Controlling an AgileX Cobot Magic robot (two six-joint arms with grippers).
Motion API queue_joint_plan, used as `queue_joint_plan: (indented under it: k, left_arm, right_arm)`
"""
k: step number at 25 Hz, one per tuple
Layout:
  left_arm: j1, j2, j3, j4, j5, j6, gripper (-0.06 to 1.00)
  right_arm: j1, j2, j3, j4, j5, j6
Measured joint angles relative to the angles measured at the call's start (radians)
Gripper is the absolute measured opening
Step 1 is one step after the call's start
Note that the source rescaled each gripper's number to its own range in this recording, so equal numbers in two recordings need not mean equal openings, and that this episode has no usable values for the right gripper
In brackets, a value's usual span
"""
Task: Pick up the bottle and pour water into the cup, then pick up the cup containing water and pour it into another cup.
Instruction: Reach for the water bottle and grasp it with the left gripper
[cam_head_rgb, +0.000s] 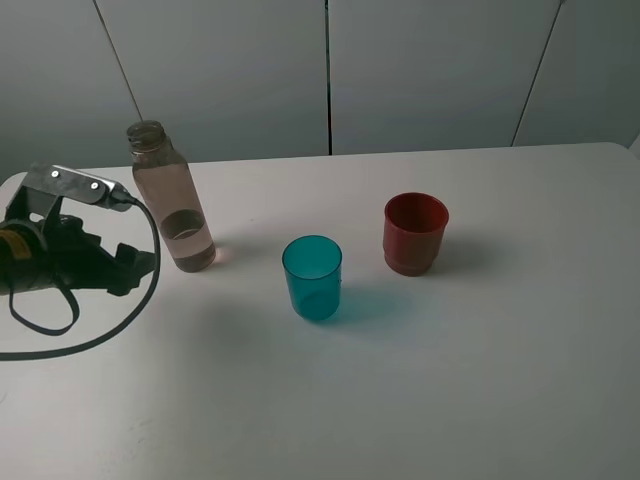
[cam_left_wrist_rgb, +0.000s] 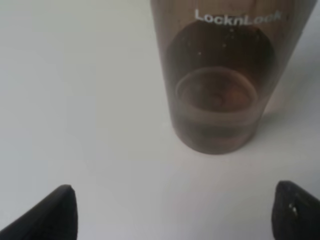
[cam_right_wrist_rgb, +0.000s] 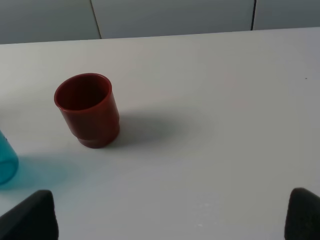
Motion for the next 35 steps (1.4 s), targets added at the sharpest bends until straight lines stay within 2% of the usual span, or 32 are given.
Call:
queue_joint_plan:
  k: [9, 16, 20, 27, 35]
  left_arm:
    - [0.0, 0.085, 0.0, 0.032, -0.177, -0.005, 0.97]
    - [0.0, 0.097, 0.0, 0.041, -0.251, -0.005, 0.97]
    - [0.0, 0.097, 0.0, 0.043, -0.277, -0.001, 0.97]
    - [0.0, 0.097, 0.0, 0.043, -0.325, 0.073, 0.97]
    - [0.0, 0.097, 0.0, 0.041, -0.353, 0.084, 0.97]
  right_arm:
    - [0.0, 0.0, 0.0, 0.0, 0.0, 0.0]
    - [0.0, 0.0, 0.0, 0.0, 0.0, 0.0]
    - [0.0, 0.0, 0.0, 0.0, 0.0, 0.0]
    - [0.0, 0.0, 0.0, 0.0, 0.0, 0.0]
    - [0.0, 0.0, 0.0, 0.0, 0.0, 0.0]
